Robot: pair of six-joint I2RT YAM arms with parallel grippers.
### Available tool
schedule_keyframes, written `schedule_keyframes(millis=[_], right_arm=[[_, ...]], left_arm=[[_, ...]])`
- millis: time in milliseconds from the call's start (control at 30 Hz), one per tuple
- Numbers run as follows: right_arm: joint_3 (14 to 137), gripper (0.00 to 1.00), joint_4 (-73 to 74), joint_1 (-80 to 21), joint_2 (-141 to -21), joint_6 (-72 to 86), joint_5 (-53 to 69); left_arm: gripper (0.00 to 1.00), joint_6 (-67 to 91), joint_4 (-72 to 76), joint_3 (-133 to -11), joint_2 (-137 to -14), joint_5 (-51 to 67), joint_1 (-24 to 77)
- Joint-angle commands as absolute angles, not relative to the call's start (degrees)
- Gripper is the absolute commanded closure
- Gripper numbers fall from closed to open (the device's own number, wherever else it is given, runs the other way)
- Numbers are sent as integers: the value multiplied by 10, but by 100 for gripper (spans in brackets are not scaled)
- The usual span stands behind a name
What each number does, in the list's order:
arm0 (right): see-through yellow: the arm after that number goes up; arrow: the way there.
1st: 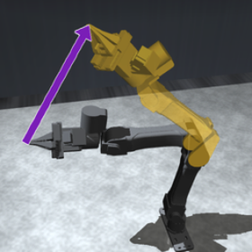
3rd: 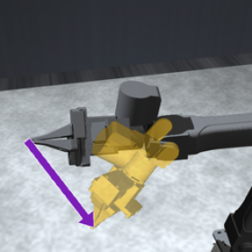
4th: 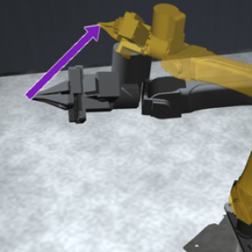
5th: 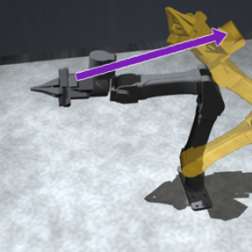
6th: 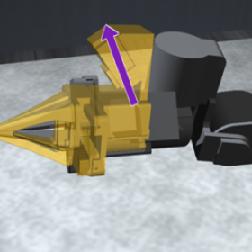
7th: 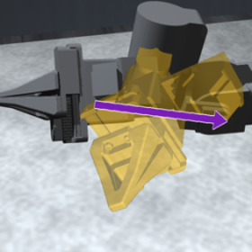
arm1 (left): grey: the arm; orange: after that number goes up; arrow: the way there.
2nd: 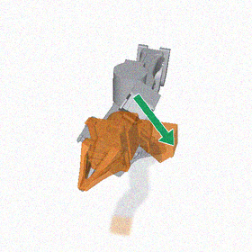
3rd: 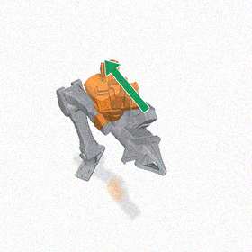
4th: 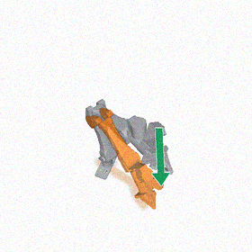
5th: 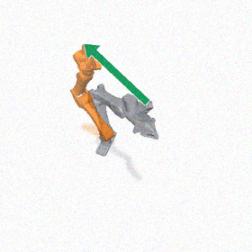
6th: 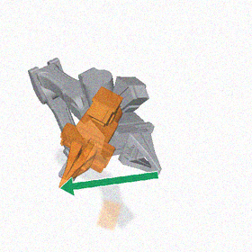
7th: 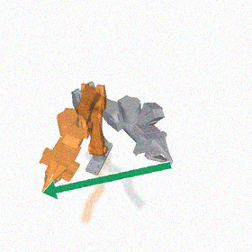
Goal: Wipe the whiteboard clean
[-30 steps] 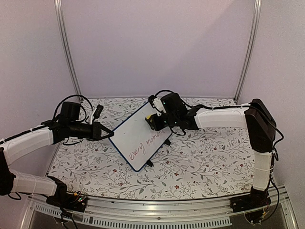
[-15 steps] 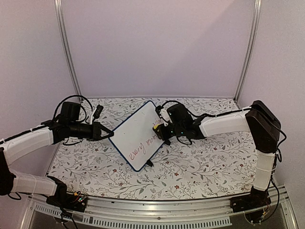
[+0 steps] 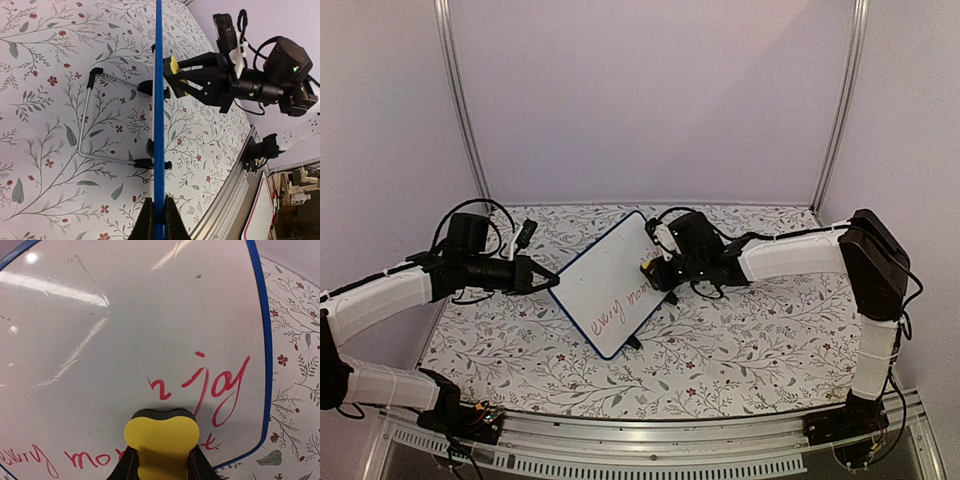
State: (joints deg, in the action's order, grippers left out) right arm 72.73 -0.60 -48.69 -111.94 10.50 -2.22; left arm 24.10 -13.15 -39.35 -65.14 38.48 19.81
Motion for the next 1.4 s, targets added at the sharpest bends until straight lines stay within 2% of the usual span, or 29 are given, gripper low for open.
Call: schedule_keyframes(millis=[0,267,800,1233,1367], right_arm=[[805,83,21,-486,-1143,89,-24],[861,83,41,-491,-1173,92,17],[724,83,-16,-548,-1127,100,3],[862,83,36,-565,-1169,86,-17],[854,83,36,-566,-1175,86,-19]], left_arm=[[100,228,-113,-391,-646,409,200],[100,227,-113,-391,-644,409,200],[100,228,-113,-392,-648,412,199],[100,228,-113,-390,-642,407,200],[100,228,-113,-390,-641,409,200]])
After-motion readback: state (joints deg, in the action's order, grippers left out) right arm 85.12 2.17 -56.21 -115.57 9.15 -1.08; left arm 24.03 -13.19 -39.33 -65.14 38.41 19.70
